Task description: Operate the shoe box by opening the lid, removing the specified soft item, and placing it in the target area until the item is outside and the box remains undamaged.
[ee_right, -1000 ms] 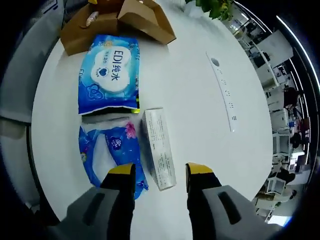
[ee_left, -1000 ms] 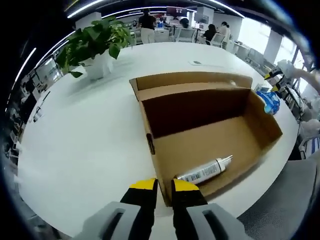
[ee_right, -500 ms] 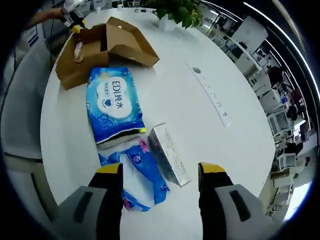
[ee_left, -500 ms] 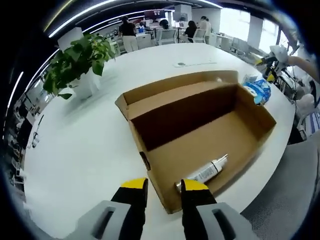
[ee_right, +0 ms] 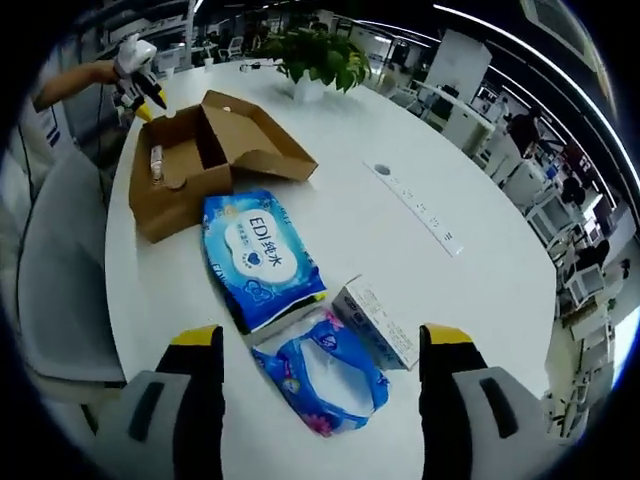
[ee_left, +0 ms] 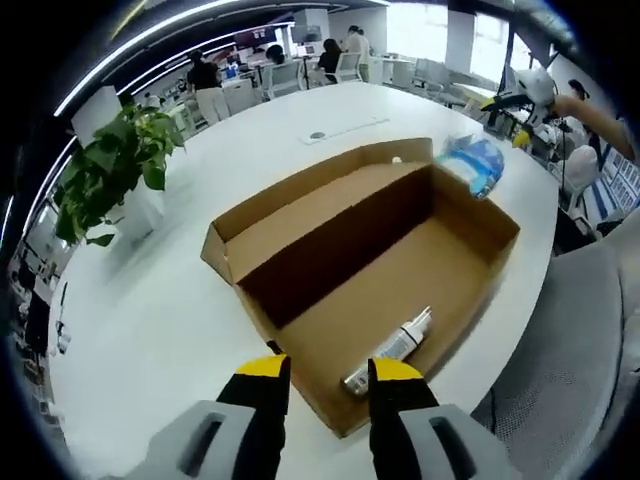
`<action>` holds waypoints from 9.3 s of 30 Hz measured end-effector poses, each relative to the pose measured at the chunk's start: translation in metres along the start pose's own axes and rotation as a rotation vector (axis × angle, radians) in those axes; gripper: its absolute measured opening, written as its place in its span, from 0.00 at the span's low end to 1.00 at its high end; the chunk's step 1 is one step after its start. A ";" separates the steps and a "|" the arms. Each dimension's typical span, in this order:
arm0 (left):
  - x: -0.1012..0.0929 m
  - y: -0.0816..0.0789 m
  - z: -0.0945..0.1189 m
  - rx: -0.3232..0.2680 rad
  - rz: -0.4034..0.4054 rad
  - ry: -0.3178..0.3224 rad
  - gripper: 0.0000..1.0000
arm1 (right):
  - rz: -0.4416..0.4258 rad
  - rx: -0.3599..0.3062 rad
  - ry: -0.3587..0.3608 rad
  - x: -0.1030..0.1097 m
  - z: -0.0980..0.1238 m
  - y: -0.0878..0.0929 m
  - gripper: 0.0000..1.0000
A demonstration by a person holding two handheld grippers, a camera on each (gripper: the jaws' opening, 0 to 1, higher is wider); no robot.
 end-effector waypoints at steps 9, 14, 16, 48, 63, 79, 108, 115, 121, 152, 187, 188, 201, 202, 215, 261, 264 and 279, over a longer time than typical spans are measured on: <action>-0.011 -0.008 -0.019 0.073 -0.119 0.179 0.32 | -0.089 -0.075 0.032 0.028 0.018 -0.002 0.91; -0.014 -0.009 -0.030 0.108 -0.177 0.257 0.33 | -0.139 -0.101 0.058 0.039 0.027 0.002 0.96; -0.015 -0.010 -0.034 0.119 -0.190 0.288 0.33 | -0.158 -0.117 0.065 0.045 0.032 0.003 0.96; -0.023 -0.001 -0.094 0.338 -0.558 0.541 0.40 | -0.316 -0.214 0.119 0.122 0.061 0.013 0.96; -0.030 0.009 -0.102 0.303 -0.646 0.570 0.28 | -0.335 -0.250 0.117 0.138 0.057 0.009 0.94; -0.037 0.010 -0.107 0.283 -0.644 0.501 0.19 | -0.342 -0.290 0.085 0.153 0.049 0.001 0.90; -0.038 -0.012 -0.080 0.165 -0.410 0.392 0.17 | -0.352 -0.405 0.017 0.166 0.034 -0.025 0.79; -0.045 -0.025 -0.065 0.082 -0.338 0.372 0.17 | -0.355 -0.443 -0.010 0.169 0.030 -0.034 0.78; -0.056 -0.035 -0.052 0.020 -0.292 0.359 0.17 | -0.354 -0.465 -0.041 0.173 0.025 -0.043 0.73; -0.095 -0.066 -0.013 -0.310 -0.076 0.421 0.17 | -0.393 -0.577 -0.160 0.193 -0.006 -0.084 0.58; -0.139 -0.073 0.004 -0.504 -0.023 0.544 0.17 | -0.535 -0.670 -0.280 0.214 -0.031 -0.107 0.33; -0.140 -0.073 0.004 -0.507 -0.024 0.547 0.17 | -0.536 -0.671 -0.281 0.214 -0.032 -0.107 0.32; -0.144 -0.072 0.003 -0.547 0.020 0.572 0.17 | -0.603 -0.702 -0.289 0.212 -0.037 -0.112 0.27; -0.144 -0.072 0.002 -0.548 0.025 0.576 0.17 | -0.605 -0.708 -0.290 0.212 -0.037 -0.112 0.27; -0.150 -0.073 0.004 -0.544 0.049 0.633 0.17 | -0.593 -0.734 -0.309 0.212 -0.034 -0.119 0.25; -0.140 -0.082 -0.022 -0.553 -0.101 0.565 0.35 | -0.499 -0.714 -0.302 0.192 -0.039 -0.130 0.20; -0.134 -0.081 -0.022 -0.549 -0.098 0.554 0.38 | -0.492 -0.715 -0.296 0.185 -0.040 -0.131 0.20; -0.110 -0.066 -0.013 -0.544 -0.024 0.412 0.61 | -0.443 -0.718 -0.229 0.134 -0.040 -0.136 0.20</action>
Point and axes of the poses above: the point that each gripper's makers call its tool centre point, and the gripper's own axes: z roughly backward along the fingers, x roughly to its left, y roughly out of its underside, the point moved 9 cm from there along z, roughly backward along the fingers, and after that the axes turned 11 degrees about -x, right-handed, at the moved point
